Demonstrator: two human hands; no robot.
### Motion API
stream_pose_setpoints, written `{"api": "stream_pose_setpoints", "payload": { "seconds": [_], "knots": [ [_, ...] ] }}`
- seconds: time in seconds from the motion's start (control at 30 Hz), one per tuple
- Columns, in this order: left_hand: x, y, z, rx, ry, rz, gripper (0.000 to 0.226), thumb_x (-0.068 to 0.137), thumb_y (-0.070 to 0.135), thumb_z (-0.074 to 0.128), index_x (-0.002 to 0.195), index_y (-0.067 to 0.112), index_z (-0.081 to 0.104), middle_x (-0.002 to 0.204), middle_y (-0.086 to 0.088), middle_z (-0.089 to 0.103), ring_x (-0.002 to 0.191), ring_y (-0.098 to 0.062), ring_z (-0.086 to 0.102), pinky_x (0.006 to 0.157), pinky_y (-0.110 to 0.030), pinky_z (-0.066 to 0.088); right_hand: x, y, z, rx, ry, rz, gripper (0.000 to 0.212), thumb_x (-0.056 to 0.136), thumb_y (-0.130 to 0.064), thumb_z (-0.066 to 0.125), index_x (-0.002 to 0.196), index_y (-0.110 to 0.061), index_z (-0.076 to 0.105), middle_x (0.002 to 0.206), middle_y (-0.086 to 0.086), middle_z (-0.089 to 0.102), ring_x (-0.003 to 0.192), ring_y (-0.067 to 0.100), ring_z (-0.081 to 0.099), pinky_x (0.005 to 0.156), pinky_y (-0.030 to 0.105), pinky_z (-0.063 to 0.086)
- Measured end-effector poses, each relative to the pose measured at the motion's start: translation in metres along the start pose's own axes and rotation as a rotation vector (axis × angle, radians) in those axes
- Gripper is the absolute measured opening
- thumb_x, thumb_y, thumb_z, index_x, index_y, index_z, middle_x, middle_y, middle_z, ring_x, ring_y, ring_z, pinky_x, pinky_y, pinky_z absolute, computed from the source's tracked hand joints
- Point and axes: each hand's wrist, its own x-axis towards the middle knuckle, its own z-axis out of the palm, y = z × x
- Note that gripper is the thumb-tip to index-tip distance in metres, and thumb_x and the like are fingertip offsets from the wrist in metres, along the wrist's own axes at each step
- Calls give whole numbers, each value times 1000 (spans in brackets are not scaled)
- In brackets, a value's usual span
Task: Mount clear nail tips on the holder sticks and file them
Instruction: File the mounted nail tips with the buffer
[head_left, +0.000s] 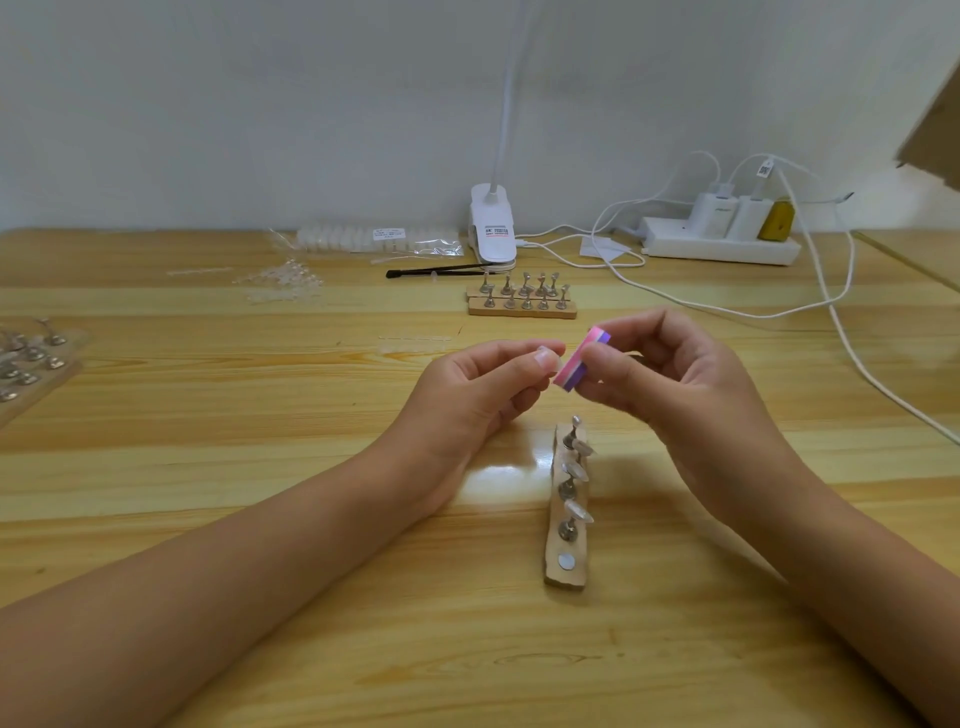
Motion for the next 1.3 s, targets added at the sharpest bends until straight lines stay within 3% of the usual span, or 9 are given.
{"api": "stream_pose_setpoints", "payload": {
  "seconds": [0.13, 0.23, 0.37, 0.43, 0.87, 0.93, 1.03, 1.17, 1.3],
  "knots": [
    [0, -1, 0, -3, -6, -4, 37, 75, 24, 71, 106, 6, 74, 98, -9, 75, 89, -12, 68, 82, -20, 55, -3, 2, 2, -37, -72, 40, 32, 73, -24, 73, 98, -7, 62, 89, 6, 76, 82, 18, 74, 71, 21, 56],
    [0, 0, 1, 5, 0, -6, 37, 74, 25, 71, 106, 7, 74, 99, -7, 74, 90, -8, 67, 82, -17, 53, -2, 1, 1, -5, 5, 15, 34, 74, -24, 73, 101, -7, 62, 91, 3, 76, 86, 20, 74, 73, 21, 57],
    [-1, -1, 0, 20, -15, -5, 34, 74, 26, 71, 104, 9, 75, 100, -9, 75, 91, -12, 68, 85, -21, 55, -3, 2, 1, -32, -61, 35, 34, 71, -26, 74, 98, -8, 63, 91, 6, 76, 84, 20, 74, 72, 22, 57],
    [-1, 0, 1, 18, -10, -1, 34, 74, 25, 71, 103, 9, 75, 98, -7, 74, 88, -8, 67, 83, -18, 53, -2, 2, 0, -20, -4, 5, 34, 72, -26, 73, 100, -8, 62, 91, 3, 76, 86, 19, 74, 74, 22, 57],
    [-3, 0, 1, 101, -51, 9, 25, 78, 22, 71, 102, 16, 76, 101, -5, 75, 96, -10, 66, 94, -25, 52, 0, -1, -9, -62, -80, 1, 33, 78, -20, 69, 109, -9, 68, 98, 4, 76, 93, 18, 73, 79, 22, 56],
    [-4, 0, 2, 191, -66, 16, 24, 82, 21, 71, 105, 18, 76, 100, 0, 76, 90, -4, 65, 88, -22, 52, 2, -2, -12, -74, -51, -31, 33, 79, -20, 68, 111, -12, 69, 100, 5, 75, 97, 19, 72, 85, 25, 56],
    [-6, 1, 4, 227, -58, 12, 39, 77, 24, 74, 115, 14, 70, 100, -1, 76, 81, 0, 67, 76, -15, 49, 5, -7, -19, -128, -145, -20, 31, 78, -23, 69, 109, -20, 73, 101, 5, 76, 97, 17, 72, 86, 22, 55],
    [-7, 1, 6, 282, -75, 7, 22, 78, 23, 75, 99, 18, 74, 82, 8, 74, 72, 2, 66, 67, -14, 49, 8, -12, -29, -151, -206, 4, 28, 79, -28, 71, 106, -22, 75, 104, 5, 75, 98, 19, 72, 85, 22, 55],
    [-7, 1, 5, 290, -76, 11, 25, 70, 32, 76, 93, 23, 76, 79, 7, 74, 72, 0, 66, 69, -17, 50, 8, -14, -35, -170, -248, 10, 26, 81, -26, 71, 107, -21, 75, 105, 5, 75, 99, 20, 72, 84, 21, 55]
  ]
}}
